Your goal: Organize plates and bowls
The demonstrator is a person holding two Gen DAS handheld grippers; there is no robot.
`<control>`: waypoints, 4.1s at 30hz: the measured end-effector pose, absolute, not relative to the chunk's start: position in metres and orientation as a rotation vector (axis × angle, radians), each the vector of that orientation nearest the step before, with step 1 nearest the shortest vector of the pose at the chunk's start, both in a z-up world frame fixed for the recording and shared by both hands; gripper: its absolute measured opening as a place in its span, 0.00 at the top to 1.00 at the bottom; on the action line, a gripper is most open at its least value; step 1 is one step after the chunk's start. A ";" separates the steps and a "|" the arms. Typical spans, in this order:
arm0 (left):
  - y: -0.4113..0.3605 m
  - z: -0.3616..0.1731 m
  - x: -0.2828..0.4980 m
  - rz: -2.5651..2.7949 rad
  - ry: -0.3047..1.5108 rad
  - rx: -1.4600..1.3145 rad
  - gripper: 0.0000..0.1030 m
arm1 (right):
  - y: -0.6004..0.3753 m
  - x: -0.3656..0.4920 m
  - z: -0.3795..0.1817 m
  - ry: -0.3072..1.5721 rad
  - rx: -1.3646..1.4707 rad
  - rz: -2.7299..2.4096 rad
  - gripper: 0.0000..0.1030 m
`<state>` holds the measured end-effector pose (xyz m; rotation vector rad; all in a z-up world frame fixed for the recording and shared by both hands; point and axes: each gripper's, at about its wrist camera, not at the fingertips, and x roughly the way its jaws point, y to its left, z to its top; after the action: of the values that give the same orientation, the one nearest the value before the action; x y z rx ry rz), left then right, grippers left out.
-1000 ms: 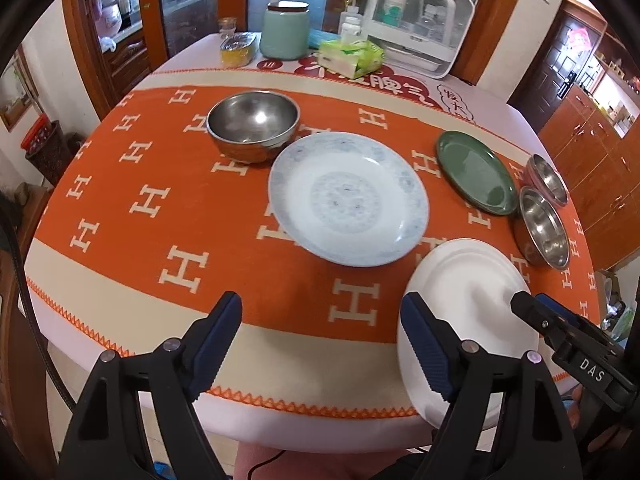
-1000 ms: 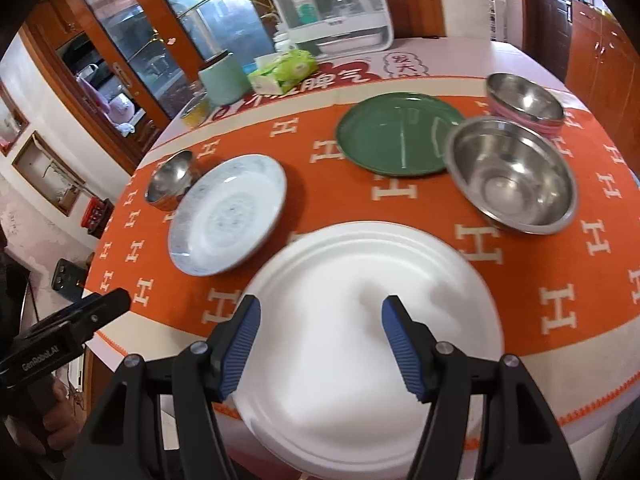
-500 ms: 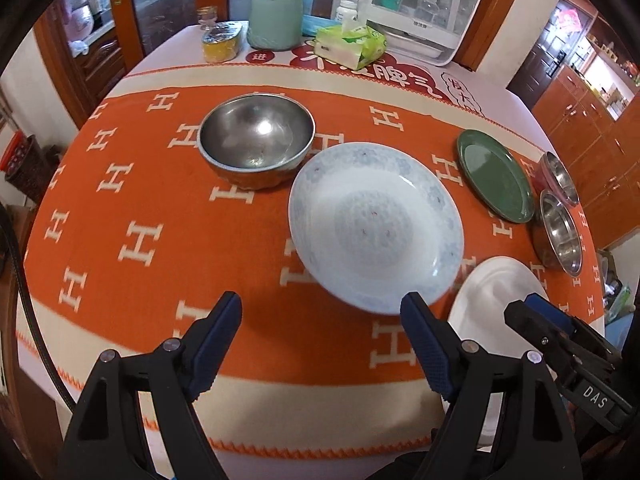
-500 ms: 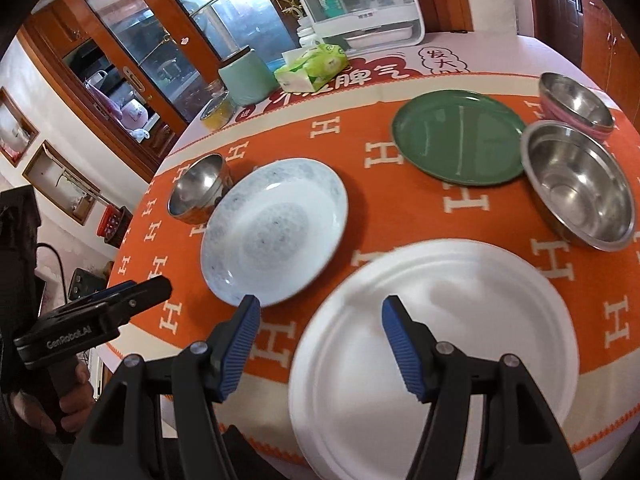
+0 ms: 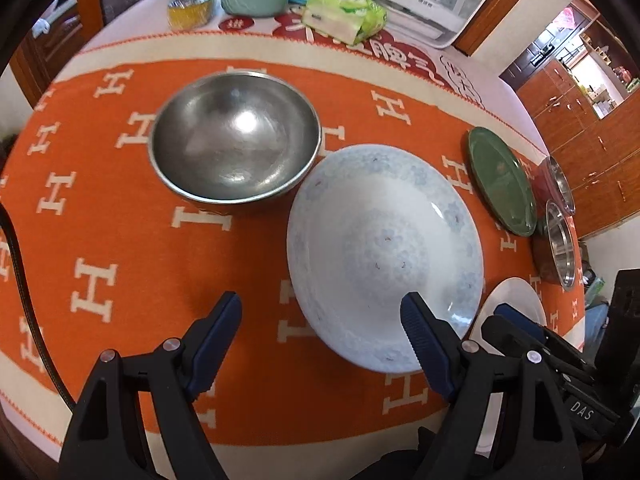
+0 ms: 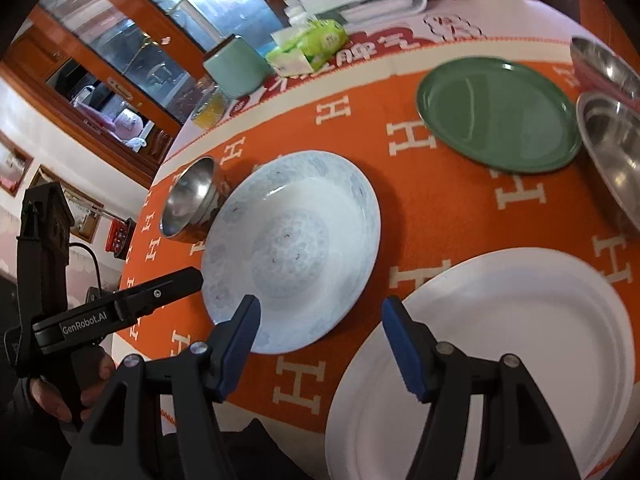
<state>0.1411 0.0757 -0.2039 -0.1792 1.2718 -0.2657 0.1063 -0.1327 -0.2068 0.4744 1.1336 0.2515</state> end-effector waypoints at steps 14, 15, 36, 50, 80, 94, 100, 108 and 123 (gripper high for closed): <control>0.061 -0.234 0.167 -0.340 1.316 -0.218 0.25 | -0.142 0.127 -0.234 1.150 0.612 0.266 0.38; 0.060 -0.235 0.168 -0.341 1.319 -0.216 0.25 | -0.142 0.129 -0.235 1.149 0.618 0.267 0.38; 0.040 -0.243 0.184 -0.365 1.300 -0.109 0.37 | -0.134 0.144 -0.245 1.122 0.601 0.283 0.44; 0.056 -0.244 0.186 -0.284 1.282 -0.130 0.70 | -0.150 0.140 -0.253 1.121 0.652 0.184 0.86; 0.070 -0.229 0.177 -0.318 1.226 -0.177 0.83 | -0.144 0.117 -0.233 1.110 0.616 0.129 0.91; 0.070 -0.191 0.150 -0.360 1.126 -0.172 0.83 | -0.145 0.092 -0.196 1.030 0.561 0.127 0.91; 0.062 -0.174 0.131 -0.373 1.089 -0.146 0.83 | -0.151 0.071 -0.185 1.009 0.557 0.126 0.90; 0.043 -0.156 0.096 -0.384 1.057 -0.121 0.83 | -0.168 0.041 -0.173 0.974 0.558 0.127 0.90; -0.002 -0.147 0.047 -0.386 1.046 -0.078 0.83 | -0.212 0.000 -0.168 0.961 0.559 0.138 0.90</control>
<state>0.0473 -0.0021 -0.1467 -0.0780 1.0462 -0.3858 -0.0002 -0.2120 -0.1677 0.5594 0.9614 0.1375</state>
